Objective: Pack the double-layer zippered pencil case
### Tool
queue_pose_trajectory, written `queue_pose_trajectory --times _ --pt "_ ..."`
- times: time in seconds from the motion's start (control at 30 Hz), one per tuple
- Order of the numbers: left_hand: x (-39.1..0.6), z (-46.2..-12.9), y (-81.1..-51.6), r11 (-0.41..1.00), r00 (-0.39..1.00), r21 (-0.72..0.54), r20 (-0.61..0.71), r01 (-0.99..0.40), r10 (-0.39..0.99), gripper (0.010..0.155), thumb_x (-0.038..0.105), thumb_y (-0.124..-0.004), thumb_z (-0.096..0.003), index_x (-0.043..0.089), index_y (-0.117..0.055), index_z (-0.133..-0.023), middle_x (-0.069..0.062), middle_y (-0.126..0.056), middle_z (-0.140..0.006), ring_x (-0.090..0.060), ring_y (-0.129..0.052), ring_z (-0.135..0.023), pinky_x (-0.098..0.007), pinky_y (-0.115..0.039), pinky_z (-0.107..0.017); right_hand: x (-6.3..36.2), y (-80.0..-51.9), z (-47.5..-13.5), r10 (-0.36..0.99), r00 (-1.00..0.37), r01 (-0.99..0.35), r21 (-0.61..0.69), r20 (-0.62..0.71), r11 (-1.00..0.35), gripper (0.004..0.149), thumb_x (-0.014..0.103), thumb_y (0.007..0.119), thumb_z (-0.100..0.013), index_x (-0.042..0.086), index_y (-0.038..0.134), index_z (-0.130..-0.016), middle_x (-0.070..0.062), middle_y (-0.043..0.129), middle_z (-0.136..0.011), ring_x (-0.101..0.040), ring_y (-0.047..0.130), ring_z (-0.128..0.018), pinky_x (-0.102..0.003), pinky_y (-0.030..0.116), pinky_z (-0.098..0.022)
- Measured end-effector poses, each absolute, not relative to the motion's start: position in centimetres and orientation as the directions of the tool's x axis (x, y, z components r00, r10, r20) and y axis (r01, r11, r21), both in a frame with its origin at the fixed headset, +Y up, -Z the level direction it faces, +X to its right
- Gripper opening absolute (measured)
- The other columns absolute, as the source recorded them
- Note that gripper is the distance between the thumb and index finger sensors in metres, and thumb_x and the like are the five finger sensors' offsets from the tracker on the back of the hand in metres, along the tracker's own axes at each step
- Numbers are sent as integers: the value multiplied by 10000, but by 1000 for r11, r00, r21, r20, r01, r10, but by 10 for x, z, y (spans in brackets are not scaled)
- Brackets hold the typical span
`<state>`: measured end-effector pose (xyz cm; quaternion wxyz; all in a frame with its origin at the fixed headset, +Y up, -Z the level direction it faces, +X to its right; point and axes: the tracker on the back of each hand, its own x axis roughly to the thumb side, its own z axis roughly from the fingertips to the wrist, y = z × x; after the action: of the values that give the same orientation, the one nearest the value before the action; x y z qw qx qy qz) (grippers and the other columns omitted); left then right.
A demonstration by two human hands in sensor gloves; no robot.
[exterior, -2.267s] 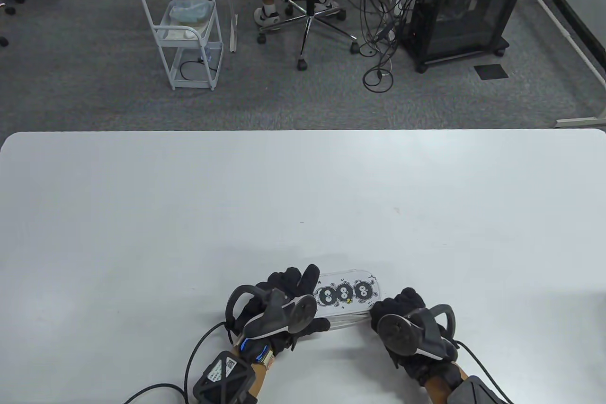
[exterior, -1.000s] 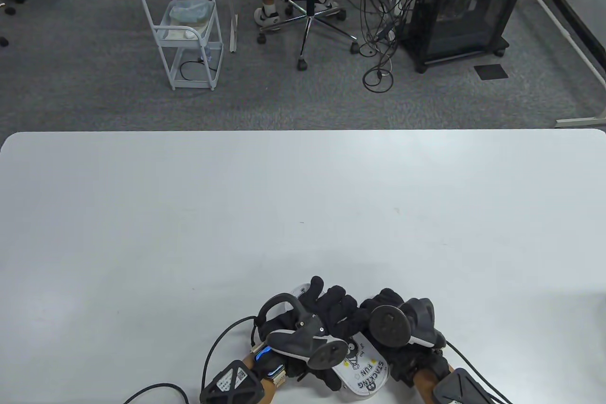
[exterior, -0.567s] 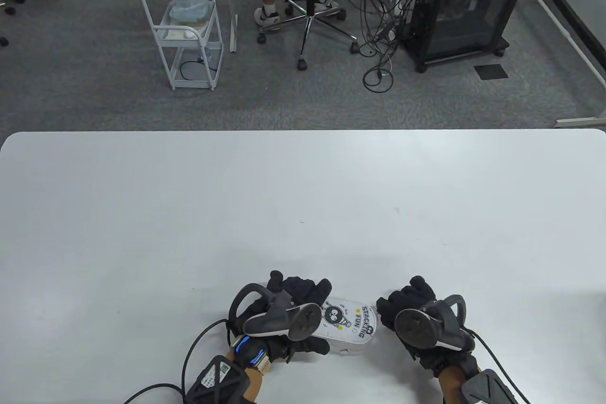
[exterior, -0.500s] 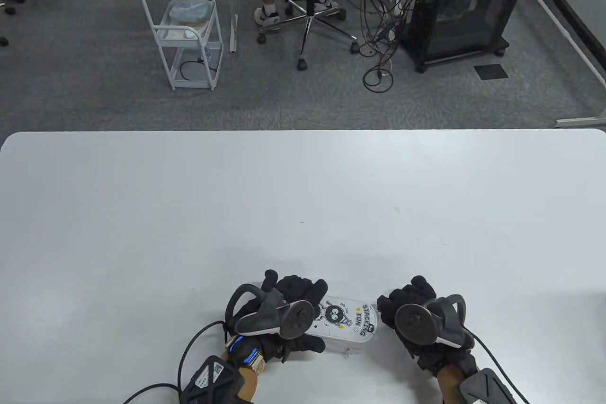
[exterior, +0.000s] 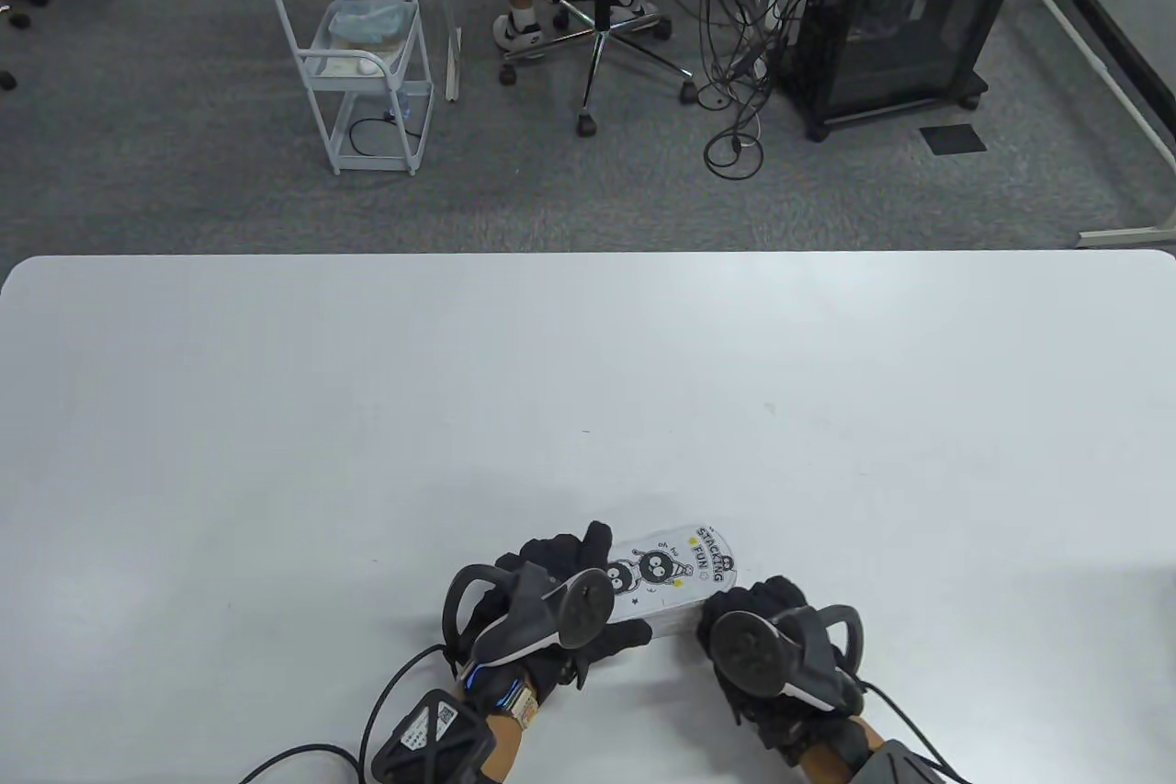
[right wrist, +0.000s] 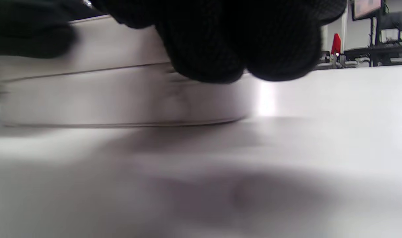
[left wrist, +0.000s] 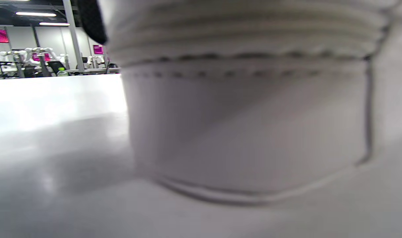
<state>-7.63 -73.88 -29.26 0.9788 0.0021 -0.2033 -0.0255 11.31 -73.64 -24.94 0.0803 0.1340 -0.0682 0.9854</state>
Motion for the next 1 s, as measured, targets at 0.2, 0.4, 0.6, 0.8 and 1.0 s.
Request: queue_pose_trajectory --times 0.2,0.4,0.6,0.8,1.0 --pt "-77 -289 -742 998 915 29 398 62 -69 1018 940 -512 -331 246 -412 -1069 -125 -708 -1018 -389 -844 -857 -562 -739 -564 119 -740 -253 124 -942 -168 -118 313 -979 479 382 723 -423 -11 824 -677 -14 963 -487 -271 946 -499 -519 641 -619" --pt "-73 -283 -739 996 897 31 433 84 -89 969 870 -518 -353 239 -384 -1076 -138 -601 -1108 -447 -701 -994 -605 -602 -699 129 -736 -251 114 -895 -157 -64 432 -986 583 532 708 -410 64 841 -733 2 1000 -578 -284 963 -597 -524 632 -636" --pt "-89 -271 -712 980 834 195 537 29 -131 873 825 -519 -360 298 -486 -1055 -55 -691 -1098 -403 -728 -1014 -626 -555 -726 149 -711 -241 113 -874 -241 -218 473 -946 602 552 704 -409 127 849 -810 -11 1005 -656 -296 952 -657 -523 623 -646" --pt "-136 -280 -693 961 891 265 451 -74 -56 852 803 -543 -369 289 -503 -1047 -54 -713 -1080 -398 -752 -995 -627 -559 -722 208 -704 -259 214 -928 -299 -266 306 -917 729 573 689 -419 179 621 -1029 -121 761 -1027 -422 733 -919 -609 454 -709" --pt "-181 -298 -699 969 952 227 307 -94 21 842 797 -545 -379 288 -505 -1048 -56 -718 -1079 -400 -753 -996 -634 -556 -721 267 -721 -280 321 -945 -328 -235 69 -915 816 605 678 -422 216 450 -1101 -177 513 -1157 -504 511 -1010 -659 308 -715"
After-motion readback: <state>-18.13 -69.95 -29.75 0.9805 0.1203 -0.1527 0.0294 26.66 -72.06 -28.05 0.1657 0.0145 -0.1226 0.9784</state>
